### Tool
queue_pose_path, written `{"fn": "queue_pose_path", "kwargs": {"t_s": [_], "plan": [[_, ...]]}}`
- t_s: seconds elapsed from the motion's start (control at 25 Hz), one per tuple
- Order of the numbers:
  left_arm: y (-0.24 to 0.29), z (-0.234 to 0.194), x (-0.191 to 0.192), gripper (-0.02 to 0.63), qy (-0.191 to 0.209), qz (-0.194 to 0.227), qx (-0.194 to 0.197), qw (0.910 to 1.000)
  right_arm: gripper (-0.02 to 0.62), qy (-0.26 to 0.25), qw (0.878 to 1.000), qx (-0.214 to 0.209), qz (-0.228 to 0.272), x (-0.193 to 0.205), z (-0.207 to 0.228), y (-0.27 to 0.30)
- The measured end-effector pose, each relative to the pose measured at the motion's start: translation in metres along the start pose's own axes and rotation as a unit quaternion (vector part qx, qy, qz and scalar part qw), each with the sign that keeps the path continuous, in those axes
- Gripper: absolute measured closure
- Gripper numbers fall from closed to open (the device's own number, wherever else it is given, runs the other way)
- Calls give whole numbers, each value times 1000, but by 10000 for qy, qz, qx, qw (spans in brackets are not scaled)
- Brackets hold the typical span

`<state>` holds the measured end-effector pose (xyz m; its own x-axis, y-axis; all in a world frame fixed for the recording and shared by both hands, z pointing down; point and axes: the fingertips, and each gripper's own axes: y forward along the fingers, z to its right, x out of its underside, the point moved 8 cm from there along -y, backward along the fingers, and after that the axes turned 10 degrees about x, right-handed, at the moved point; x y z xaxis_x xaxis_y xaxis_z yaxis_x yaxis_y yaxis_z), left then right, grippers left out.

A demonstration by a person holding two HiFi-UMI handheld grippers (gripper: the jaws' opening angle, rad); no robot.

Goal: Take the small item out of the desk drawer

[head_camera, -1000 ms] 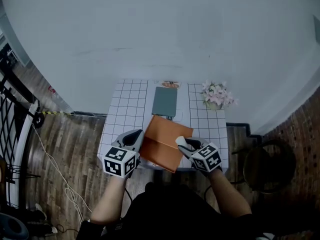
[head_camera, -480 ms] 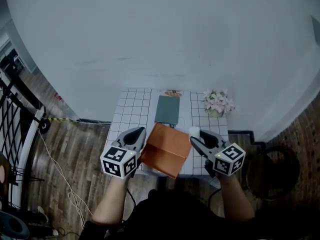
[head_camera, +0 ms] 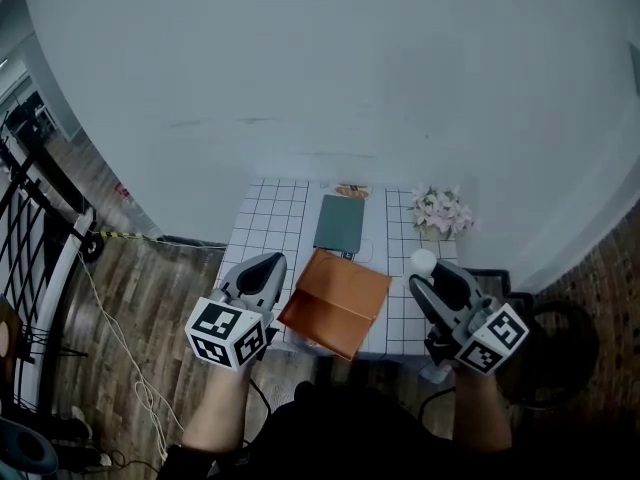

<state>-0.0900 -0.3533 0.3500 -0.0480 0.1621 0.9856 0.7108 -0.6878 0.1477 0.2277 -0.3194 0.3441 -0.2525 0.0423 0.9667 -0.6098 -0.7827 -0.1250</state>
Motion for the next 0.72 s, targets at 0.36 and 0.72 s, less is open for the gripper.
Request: {"fn": "queue_pose_path", "kwargs": {"t_s": [0.36,0.72], "plan": [[-3,1,8,601,-12,33,-205,9998,436,-54,10000,37,11,-3,-8,-7],[-5,5,11,601,27,-46,-183,9998,436,63,9999,58,142,-4,-8,-11]]}}
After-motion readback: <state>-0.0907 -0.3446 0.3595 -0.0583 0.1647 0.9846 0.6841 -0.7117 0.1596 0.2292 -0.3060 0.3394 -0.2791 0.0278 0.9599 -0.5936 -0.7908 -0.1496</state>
